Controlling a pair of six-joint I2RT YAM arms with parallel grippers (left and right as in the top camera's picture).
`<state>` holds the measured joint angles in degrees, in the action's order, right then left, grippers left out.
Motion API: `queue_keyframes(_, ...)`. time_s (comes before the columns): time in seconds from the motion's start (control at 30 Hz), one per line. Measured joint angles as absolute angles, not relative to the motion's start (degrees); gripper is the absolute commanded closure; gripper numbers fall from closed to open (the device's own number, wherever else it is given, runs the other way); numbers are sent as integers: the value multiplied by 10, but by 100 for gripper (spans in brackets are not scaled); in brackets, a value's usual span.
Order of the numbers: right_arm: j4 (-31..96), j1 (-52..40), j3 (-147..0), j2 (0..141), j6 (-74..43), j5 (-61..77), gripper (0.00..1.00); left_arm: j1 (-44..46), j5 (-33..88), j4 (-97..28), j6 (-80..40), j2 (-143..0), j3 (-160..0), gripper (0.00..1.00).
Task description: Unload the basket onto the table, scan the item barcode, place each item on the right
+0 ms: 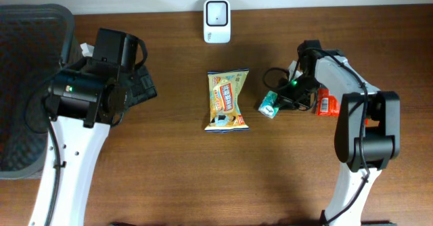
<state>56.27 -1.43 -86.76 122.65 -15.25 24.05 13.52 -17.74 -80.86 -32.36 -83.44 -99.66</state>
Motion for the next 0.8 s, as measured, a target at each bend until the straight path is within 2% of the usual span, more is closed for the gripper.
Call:
queue_keyframes(0.17, 532, -11, -861, 1226, -136, 347, 96, 135, -177, -808, -324, -834, -997, 1)
queue_keyframes(0.37, 532, -11, -901, 1226, -3, 648, 96, 135, -177, -809, -324, -835, -997, 1)
queue_keyframes(0.47, 536, -12, -907, 1226, 79, 755, 96, 135, -177, -808, -324, -834, -997, 1)
queue_keyframes(0.63, 572, -55, -908, 1226, 231, 805, 96, 135, -177, -808, -324, -834, -997, 1)
queue_keyframes(0.8, 557, -135, -909, 1226, 293, 762, 96, 135, -177, -808, -324, -834, -997, 1)
